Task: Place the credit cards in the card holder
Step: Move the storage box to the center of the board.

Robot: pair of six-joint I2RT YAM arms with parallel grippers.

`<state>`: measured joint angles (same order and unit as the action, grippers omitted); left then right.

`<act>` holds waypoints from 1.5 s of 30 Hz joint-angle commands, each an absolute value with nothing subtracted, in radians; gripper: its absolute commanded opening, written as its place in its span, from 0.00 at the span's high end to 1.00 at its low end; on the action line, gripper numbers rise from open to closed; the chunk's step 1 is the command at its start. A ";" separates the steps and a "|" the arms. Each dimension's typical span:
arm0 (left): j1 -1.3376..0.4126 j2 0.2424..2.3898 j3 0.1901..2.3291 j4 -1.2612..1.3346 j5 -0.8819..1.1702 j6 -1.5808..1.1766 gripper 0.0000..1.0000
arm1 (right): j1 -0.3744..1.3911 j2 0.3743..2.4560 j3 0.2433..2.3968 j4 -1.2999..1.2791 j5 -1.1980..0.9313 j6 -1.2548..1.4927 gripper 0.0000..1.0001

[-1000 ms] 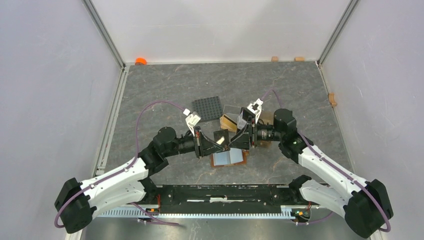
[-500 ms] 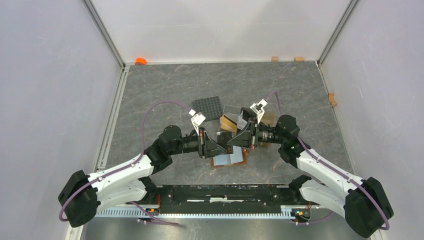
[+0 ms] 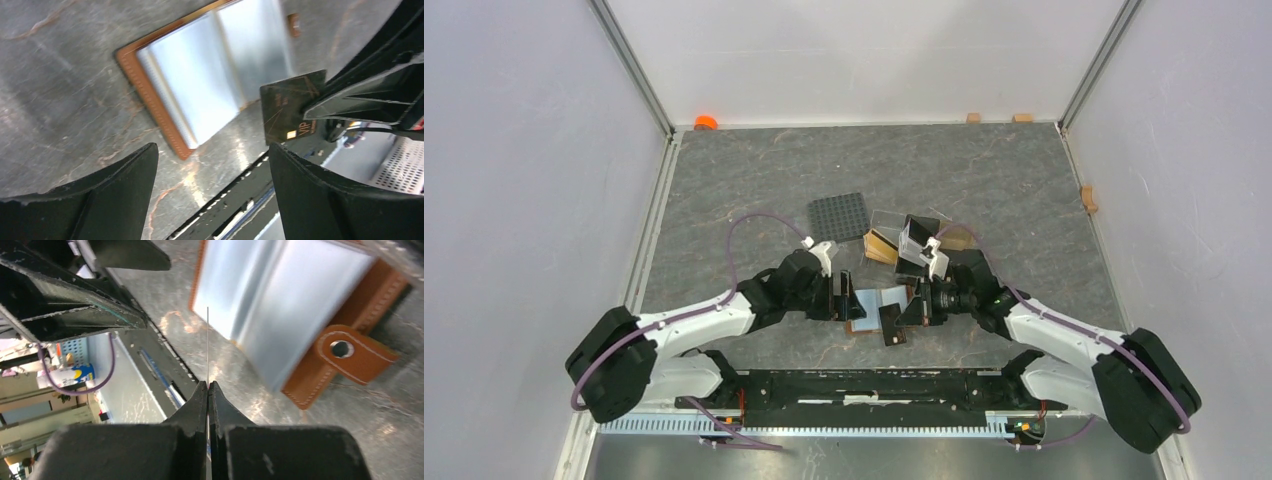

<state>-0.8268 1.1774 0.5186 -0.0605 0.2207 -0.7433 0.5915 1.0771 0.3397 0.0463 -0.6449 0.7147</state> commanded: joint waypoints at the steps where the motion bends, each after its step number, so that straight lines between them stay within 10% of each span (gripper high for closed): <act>1: -0.818 1.239 0.557 -0.088 0.176 -0.706 0.12 | 0.594 1.141 0.349 0.036 -0.531 0.693 1.00; 31: -0.792 1.521 0.626 -0.056 0.117 -0.550 0.41 | 0.576 1.396 0.373 0.326 -0.511 0.814 1.00; 45: -0.850 1.406 0.426 0.021 0.257 -0.646 0.55 | 0.686 1.150 0.090 0.381 -0.351 0.992 1.00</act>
<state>-0.8024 1.4292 0.5159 0.1318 0.1654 -0.6243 0.6647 1.2274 0.1806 0.3489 -0.4591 0.9058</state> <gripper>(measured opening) 0.448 0.006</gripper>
